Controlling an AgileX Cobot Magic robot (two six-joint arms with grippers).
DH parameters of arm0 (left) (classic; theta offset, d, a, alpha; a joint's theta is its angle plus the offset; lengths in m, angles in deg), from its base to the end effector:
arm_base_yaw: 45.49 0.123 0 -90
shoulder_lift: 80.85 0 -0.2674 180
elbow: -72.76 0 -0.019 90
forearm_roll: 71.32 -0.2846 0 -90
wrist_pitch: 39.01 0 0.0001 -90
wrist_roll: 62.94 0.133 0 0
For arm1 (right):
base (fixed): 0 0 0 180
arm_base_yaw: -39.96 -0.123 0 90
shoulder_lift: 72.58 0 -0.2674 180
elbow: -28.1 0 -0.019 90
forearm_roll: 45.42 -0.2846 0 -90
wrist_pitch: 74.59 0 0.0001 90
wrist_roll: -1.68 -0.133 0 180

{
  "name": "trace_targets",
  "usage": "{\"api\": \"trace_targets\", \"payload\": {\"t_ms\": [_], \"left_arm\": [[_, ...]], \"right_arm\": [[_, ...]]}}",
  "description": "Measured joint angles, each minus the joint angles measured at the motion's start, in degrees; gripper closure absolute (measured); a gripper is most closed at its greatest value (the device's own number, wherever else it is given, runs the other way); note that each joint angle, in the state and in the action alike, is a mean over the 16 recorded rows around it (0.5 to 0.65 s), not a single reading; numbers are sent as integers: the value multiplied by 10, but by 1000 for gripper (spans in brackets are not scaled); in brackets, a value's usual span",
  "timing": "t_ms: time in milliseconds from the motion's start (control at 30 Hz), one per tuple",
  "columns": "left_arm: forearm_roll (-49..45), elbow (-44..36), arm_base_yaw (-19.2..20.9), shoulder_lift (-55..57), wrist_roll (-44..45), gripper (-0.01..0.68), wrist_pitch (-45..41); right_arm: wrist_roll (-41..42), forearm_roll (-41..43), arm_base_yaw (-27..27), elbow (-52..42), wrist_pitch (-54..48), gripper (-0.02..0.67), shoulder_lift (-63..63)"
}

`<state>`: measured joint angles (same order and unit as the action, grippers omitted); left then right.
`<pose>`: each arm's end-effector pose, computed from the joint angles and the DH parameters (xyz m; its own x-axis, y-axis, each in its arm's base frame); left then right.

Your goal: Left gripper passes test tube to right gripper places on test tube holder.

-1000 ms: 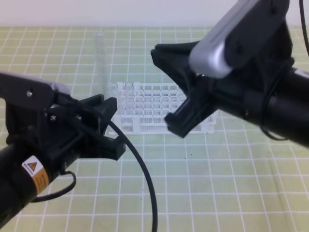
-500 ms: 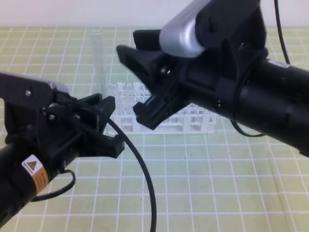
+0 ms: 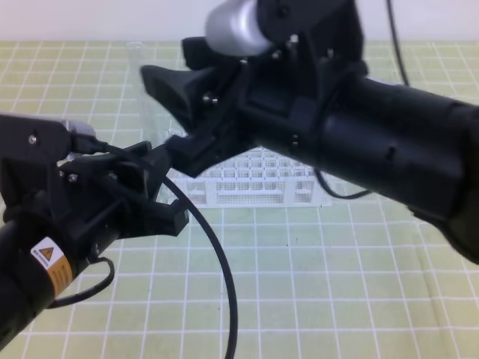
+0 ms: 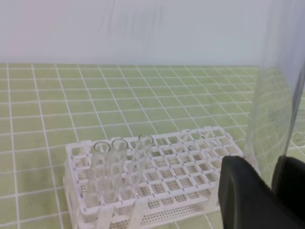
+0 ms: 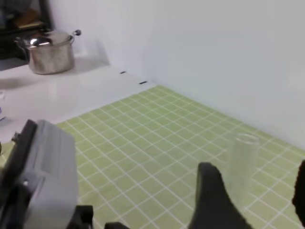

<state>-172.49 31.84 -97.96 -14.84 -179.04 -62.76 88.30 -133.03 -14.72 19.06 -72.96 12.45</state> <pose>0.2175 -0.1967 0.2771 -0.2422 -0.0476 -0.9691 0.4480 0.8805 -0.1552 0.2312 0.3199 0.3789 -0.0541 -0.0466 -0.9974 -0.7984 0.6019 0.0152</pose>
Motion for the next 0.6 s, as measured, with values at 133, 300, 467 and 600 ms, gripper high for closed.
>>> {"api": "trace_targets", "payload": {"t_ms": [133,300,467,600], "left_arm": [[0,0,0,0,-2,639,-1],[-3,0,0,0,-4,651,-3],[-5,0,0,-1,-6,657,-4],[-4,0,0,0,-7,645,-4]], "right_arm": [[0,-7,0,15,-4,312,17],[0,-12,0,31,-6,312,37],[0,-14,0,43,-2,312,53],[0,-15,0,52,2,312,65]]}}
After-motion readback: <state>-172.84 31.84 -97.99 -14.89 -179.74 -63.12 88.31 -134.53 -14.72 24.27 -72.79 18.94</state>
